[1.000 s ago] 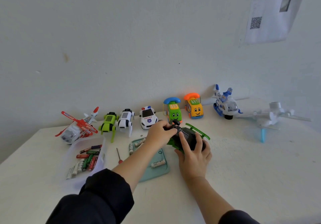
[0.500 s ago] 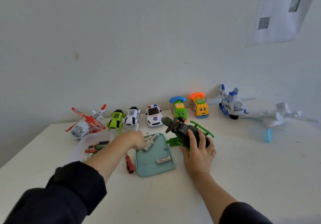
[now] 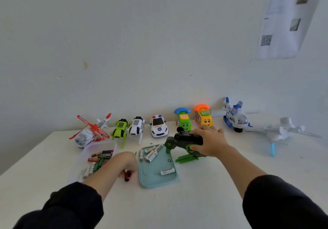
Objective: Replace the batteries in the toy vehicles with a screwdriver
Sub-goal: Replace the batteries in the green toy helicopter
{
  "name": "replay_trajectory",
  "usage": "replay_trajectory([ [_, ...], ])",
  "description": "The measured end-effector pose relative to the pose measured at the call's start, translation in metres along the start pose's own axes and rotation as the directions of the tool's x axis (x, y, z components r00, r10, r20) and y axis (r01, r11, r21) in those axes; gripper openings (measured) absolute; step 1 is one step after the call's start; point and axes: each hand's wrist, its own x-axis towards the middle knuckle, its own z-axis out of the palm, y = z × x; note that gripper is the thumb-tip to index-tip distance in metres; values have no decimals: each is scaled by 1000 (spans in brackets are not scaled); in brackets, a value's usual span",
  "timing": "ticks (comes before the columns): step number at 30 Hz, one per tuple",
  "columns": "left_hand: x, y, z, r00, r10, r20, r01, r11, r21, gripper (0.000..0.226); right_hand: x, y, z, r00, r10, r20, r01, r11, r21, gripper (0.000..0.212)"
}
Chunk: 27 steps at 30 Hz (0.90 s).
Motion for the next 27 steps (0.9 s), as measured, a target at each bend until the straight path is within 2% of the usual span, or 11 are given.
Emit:
replay_trajectory([
  [3,-3,-1,-10,992,16,-125,-10,999,48,17,1,1,-3,1000,1,4,-1,998,61,35],
  [5,3,-2,-19,952,3,-306,-14,999,-33,18,6,-5,-2,1000,-7,-26,10,993,114,19],
  [7,3,-1,-32,850,-30,-526,-56,988,-147,19,12,-13,-2,999,7,-32,-3,991,134,16],
  [10,-2,8,-55,707,-26,-706,-287,902,-321,19,19,-20,-1,997,70,-25,-66,985,159,16],
  [13,-17,32,-69,618,45,-785,-606,663,-439,7,18,-21,1,994,104,-19,-99,978,184,20],
  [15,-26,51,-71,587,30,-809,-723,468,-508,13,17,-22,1,994,110,-11,-106,978,181,29],
  [17,-30,66,-68,560,-5,-828,-778,341,-528,12,16,-24,0,993,118,13,-119,980,162,35],
  [20,-36,84,-61,513,-68,-856,-813,282,-510,15,16,-28,0,990,129,61,-137,979,153,39],
  [23,-38,97,-53,466,-55,-883,-855,228,-465,14,16,-29,-1,984,150,101,-166,971,172,38],
  [27,-30,103,-46,404,-13,-915,-866,317,-387,17,15,-31,-1,980,164,112,-182,966,184,36],
])
